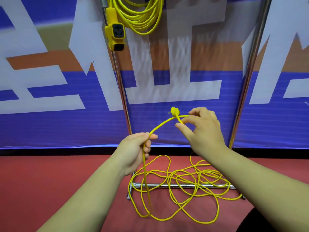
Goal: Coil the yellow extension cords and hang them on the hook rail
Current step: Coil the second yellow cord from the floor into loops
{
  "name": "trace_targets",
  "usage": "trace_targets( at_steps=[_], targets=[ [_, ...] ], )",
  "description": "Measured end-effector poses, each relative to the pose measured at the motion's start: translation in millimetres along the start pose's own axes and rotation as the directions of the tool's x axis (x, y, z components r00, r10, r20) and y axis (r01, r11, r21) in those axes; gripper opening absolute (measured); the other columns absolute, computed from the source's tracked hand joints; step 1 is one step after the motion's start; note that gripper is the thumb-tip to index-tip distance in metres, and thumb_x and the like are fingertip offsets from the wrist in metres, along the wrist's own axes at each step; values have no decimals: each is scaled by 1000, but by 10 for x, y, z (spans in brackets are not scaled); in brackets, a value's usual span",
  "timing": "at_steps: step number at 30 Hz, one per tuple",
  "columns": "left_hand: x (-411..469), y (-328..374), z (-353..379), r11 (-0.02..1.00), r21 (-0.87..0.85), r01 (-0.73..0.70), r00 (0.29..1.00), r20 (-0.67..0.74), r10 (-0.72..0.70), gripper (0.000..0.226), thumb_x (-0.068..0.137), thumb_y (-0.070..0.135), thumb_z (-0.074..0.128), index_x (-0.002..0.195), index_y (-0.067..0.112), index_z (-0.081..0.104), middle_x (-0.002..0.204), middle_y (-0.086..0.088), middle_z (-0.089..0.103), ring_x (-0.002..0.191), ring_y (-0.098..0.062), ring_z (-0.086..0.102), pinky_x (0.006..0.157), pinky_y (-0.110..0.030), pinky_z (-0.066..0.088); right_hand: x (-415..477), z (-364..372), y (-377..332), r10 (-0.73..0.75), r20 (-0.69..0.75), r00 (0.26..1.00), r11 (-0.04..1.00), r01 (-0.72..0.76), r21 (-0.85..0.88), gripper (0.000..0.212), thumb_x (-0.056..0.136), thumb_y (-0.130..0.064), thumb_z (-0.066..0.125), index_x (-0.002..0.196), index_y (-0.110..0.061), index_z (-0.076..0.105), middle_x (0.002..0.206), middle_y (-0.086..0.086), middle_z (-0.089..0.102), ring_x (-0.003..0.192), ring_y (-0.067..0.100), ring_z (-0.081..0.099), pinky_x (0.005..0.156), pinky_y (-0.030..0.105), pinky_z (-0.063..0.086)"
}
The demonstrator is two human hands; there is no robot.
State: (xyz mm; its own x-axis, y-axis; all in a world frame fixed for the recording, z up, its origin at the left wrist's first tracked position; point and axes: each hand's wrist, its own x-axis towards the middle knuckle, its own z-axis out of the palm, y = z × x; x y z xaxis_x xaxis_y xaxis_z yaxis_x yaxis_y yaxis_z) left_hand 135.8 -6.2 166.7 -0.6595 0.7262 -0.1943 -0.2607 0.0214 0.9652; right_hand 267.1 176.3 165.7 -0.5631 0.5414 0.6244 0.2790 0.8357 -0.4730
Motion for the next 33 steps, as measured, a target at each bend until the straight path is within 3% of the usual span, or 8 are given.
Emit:
trace_targets(
  at_steps=[5,10,13,17,21,24,27,33],
  targets=[
    [-75,76,224,995,-65,-72,997,-12,71,44,95,38,61,114,-2,68,67,2,46,58,-10,39,58,-28,31,-107,-1,-269,-282,162,946,958,286,1,32,87,-56,52,85,-31,72,69,-8,56,72,21,57,66,38,45],
    [-82,41,161,966,187,-178,973,-111,201,44,82,37,68,102,-2,69,69,-1,42,64,-14,39,60,-30,33,-214,46,-395,-425,237,873,901,433,23,36,84,-59,49,89,-34,75,75,-7,62,74,20,56,64,39,45],
    [-86,87,57,934,309,-178,960,-155,234,21,100,25,56,87,16,70,73,0,56,74,-17,53,71,-34,44,-188,-30,-346,-411,176,894,911,397,111,38,84,-60,56,99,-31,75,95,-8,64,88,20,55,78,40,47],
    [-141,146,-86,930,324,-175,984,19,179,22,106,13,44,97,8,64,68,-3,56,71,-22,59,87,-50,54,-66,-153,-246,-281,24,959,951,275,143,37,85,-51,62,110,-24,66,112,-6,57,104,18,54,93,30,41],
    [-184,129,-43,863,469,-184,980,157,124,22,107,18,43,106,11,64,57,-6,47,61,-26,51,70,-43,53,-72,-125,-191,-125,290,949,944,24,328,45,88,-41,69,128,-34,51,124,-14,51,99,1,58,90,28,50],
    [-205,125,19,834,509,-213,967,234,104,19,100,28,49,97,21,66,58,-1,32,54,-17,29,55,-36,26,-130,-84,-217,-192,428,883,895,-21,445,55,89,-33,71,137,-39,44,131,-13,50,82,8,63,80,21,51],
    [-220,153,4,813,539,-220,965,243,101,14,90,35,54,82,30,65,62,-1,33,56,-18,25,55,-40,17,-153,-69,-273,-271,402,875,873,48,485,49,89,-33,73,132,-38,51,116,-17,54,67,12,55,68,14,42],
    [-226,166,-34,874,420,-243,968,169,188,6,96,8,64,101,10,62,66,-1,52,59,-21,36,52,-30,27,-124,-145,-334,-174,373,911,858,-45,511,26,88,-25,74,112,-31,65,77,-32,62,52,21,57,54,21,44]
  ],
)
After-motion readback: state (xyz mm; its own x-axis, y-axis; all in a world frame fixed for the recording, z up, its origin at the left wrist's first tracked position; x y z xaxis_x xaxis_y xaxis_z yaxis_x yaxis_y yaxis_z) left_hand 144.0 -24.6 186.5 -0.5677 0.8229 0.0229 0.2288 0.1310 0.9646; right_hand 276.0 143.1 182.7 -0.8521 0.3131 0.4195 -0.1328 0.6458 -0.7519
